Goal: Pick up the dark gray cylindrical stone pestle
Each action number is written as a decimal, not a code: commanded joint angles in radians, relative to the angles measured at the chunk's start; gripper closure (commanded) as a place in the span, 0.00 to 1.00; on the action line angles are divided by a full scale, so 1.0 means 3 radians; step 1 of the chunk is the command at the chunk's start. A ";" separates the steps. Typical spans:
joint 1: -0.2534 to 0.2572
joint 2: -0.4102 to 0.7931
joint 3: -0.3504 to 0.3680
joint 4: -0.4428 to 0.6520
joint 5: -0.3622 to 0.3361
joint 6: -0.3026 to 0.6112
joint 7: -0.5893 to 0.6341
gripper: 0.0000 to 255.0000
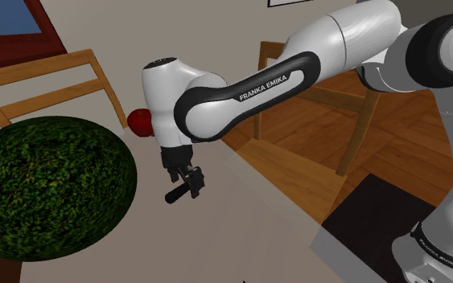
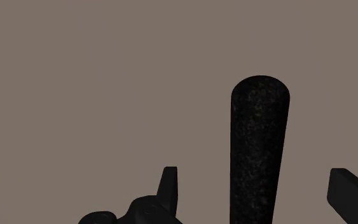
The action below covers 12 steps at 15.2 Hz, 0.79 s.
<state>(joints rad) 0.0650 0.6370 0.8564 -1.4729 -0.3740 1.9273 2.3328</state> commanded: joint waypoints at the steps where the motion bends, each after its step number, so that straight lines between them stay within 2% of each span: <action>1: -0.0008 0.0005 -0.0005 -0.0029 -0.0006 0.0032 -0.0001 0.00; 2: -0.0018 -0.0004 0.0000 -0.0046 -0.0001 0.0039 -0.0001 1.00; 12: -0.0008 -0.0007 0.0004 -0.0001 0.0004 -0.0005 -0.0005 1.00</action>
<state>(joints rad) 0.0614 0.6331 0.8577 -1.4740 -0.3742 1.9314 2.3318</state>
